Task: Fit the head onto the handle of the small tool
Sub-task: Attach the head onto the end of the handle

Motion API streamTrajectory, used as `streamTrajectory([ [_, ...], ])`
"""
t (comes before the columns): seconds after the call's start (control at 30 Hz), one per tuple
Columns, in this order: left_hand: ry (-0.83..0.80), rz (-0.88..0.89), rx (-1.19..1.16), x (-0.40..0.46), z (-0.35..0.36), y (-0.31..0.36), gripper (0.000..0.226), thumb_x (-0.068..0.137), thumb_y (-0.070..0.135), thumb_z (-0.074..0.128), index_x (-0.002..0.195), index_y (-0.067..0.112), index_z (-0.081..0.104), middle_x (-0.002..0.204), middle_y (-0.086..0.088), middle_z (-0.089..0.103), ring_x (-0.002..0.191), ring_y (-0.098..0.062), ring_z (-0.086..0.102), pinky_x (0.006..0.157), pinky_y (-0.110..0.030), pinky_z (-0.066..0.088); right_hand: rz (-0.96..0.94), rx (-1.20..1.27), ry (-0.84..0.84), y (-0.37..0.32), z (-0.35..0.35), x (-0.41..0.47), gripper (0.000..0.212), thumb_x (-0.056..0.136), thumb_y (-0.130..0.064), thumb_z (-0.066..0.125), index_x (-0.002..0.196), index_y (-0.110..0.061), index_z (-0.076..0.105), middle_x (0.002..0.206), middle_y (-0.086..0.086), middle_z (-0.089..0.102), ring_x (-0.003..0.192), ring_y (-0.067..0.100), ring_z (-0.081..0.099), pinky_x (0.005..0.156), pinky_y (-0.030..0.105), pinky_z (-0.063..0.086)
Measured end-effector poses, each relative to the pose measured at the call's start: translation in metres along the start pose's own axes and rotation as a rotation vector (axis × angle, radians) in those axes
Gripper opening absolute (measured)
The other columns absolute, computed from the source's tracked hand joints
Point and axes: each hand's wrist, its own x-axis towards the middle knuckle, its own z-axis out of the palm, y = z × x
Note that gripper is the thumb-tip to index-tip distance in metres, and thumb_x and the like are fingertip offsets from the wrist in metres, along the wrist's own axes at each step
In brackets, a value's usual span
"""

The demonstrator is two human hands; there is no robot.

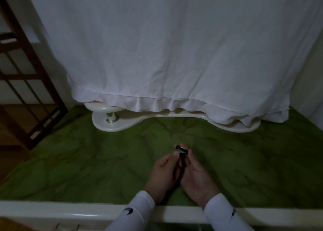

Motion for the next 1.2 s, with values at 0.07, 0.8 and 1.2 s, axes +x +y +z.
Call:
streamTrajectory([
  [0.07, -0.003, 0.003, -0.001, 0.0001, 0.0003, -0.0009, 0.036, 0.100, 0.019, 0.044, 0.064, 0.010, 0.047, 0.045, -0.001, 0.036, 0.039, -0.010, 0.029, 0.039, -0.021, 0.025, -0.004, 0.001, 0.018, 0.0016, 0.0000, 0.0004, 0.048, 0.084, -0.037, 0.052, 0.124, -0.013, 0.061, 0.124, 0.015, 0.067, 0.114, 0.028, 0.063, 0.088, 0.042, 0.050],
  [0.8, -0.033, 0.003, -0.015, 0.0053, -0.0033, -0.0064, 0.037, 0.099, 0.023, 0.045, 0.065, 0.010, 0.049, 0.043, -0.001, 0.038, 0.034, -0.008, 0.029, 0.033, -0.017, 0.026, -0.004, -0.042, 0.025, -0.0002, 0.0013, -0.0036, 0.055, 0.086, -0.038, 0.051, 0.132, -0.009, 0.054, 0.133, 0.019, 0.060, 0.123, 0.028, 0.056, 0.102, 0.044, 0.042],
  [1.2, -0.052, -0.002, -0.004, 0.0005, -0.0009, 0.0013, 0.038, 0.100, 0.020, 0.043, 0.064, 0.009, 0.047, 0.039, 0.000, 0.039, 0.030, -0.006, 0.029, 0.032, -0.015, 0.025, -0.003, -0.002, 0.032, 0.0019, -0.0013, -0.0003, 0.050, 0.087, -0.038, 0.051, 0.129, -0.012, 0.057, 0.128, 0.014, 0.065, 0.117, 0.025, 0.061, 0.085, 0.038, 0.053],
])
